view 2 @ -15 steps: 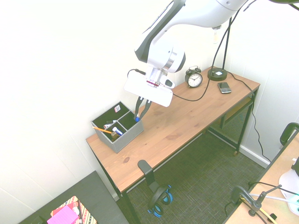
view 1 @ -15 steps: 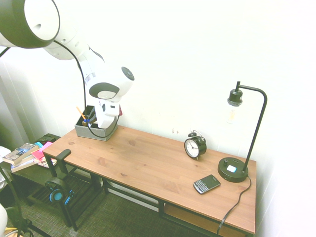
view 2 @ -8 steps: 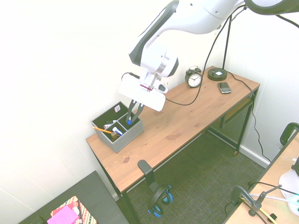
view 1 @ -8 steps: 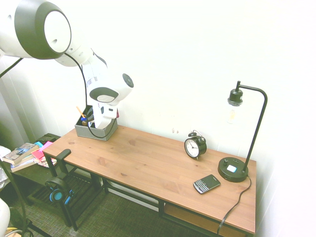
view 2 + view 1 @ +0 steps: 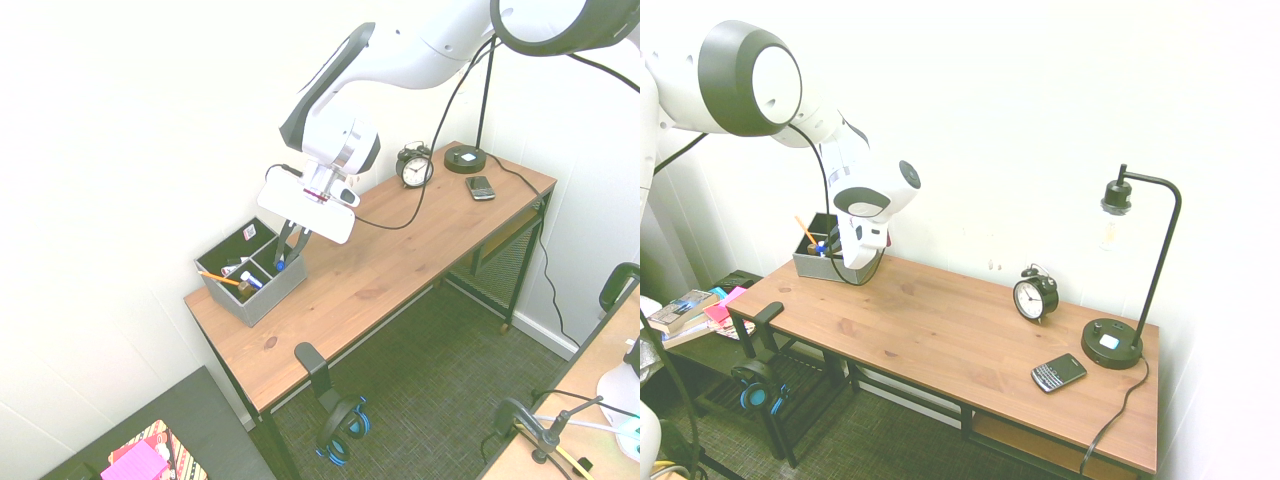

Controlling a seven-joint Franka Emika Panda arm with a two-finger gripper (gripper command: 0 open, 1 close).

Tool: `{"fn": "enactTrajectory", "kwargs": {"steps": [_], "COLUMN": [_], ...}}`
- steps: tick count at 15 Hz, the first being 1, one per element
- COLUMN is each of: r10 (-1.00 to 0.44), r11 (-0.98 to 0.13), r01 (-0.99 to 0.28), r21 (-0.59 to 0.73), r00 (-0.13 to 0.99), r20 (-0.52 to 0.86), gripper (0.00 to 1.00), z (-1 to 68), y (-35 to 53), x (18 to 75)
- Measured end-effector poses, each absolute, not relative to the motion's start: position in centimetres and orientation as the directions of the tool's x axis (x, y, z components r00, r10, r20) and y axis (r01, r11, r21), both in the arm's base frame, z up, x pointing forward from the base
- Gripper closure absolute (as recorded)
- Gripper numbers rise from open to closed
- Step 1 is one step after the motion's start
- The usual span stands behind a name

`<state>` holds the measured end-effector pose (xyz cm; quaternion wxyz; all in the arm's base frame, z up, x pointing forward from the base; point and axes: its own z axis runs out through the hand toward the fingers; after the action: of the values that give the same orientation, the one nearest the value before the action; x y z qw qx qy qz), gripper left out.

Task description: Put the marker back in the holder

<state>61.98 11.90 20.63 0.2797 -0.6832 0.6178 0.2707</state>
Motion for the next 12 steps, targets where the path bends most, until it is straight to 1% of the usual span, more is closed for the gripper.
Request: {"fn": "enactTrajectory", "kwargs": {"steps": [6, 9, 12], "r10": [-0.675, -0.699, -0.730], "r11": [-0.104, -0.224, -0.377], "r01": [-0.991, -0.960, -0.906], "r21": [-0.084, -0.170, -0.194], "r00": [0.133, 0.279, 0.420], "r20": [-0.726, -0.658, -0.539], "gripper": [0.00, 0.00, 0.00], "z": [21.6, 26.0, 31.2], "y": [12.0, 12.7, 13.4], "x": [62.2, 61.7, 57.6]}}
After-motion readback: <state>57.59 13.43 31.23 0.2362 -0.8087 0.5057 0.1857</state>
